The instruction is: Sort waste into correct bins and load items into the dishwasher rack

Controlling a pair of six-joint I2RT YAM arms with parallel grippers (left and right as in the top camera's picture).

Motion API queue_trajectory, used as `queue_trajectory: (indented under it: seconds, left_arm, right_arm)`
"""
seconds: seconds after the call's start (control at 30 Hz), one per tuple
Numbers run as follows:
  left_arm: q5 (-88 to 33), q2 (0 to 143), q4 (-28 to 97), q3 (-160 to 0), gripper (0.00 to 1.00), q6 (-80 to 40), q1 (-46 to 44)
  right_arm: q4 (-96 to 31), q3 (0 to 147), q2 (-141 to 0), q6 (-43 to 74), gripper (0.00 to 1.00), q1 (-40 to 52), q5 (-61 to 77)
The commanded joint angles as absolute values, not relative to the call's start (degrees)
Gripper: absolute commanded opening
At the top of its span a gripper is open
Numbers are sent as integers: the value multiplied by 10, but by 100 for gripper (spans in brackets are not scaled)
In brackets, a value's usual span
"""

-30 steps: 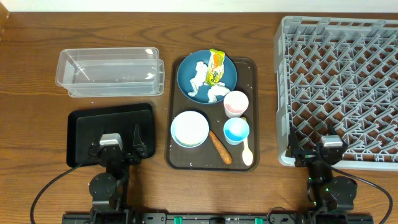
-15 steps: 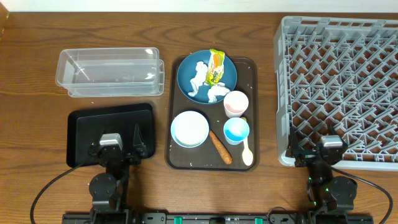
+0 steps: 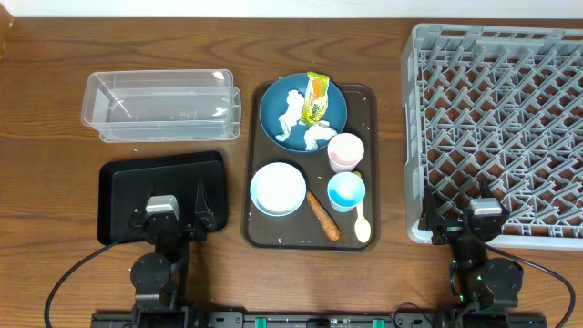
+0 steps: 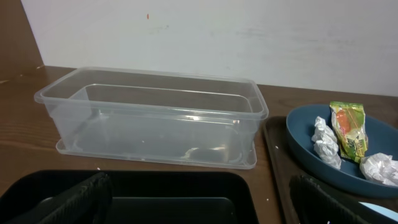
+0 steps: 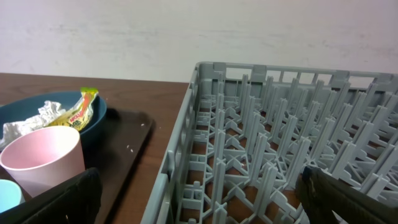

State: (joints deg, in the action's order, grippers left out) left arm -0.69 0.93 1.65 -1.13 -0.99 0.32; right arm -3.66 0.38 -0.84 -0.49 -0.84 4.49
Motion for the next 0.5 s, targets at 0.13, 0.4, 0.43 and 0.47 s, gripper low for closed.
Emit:
queue_trajectory:
  seconds: [0.13, 0.4, 0.43, 0.47]
  left_arm:
    - [5, 10, 41, -2, 93, -2, 6]
    - [7, 10, 41, -2, 93, 4, 6]
    - [7, 10, 41, -2, 93, 4, 6]
    - [7, 10, 41, -2, 93, 4, 6]
  right_arm:
    - [-39, 3, -8, -9, 99, -11, 47]
    - [-39, 3, -8, -9, 99, -11, 47]
    - [-39, 3, -8, -9, 99, -11, 48]
    - [-38, 3, -8, -9, 99, -11, 48]
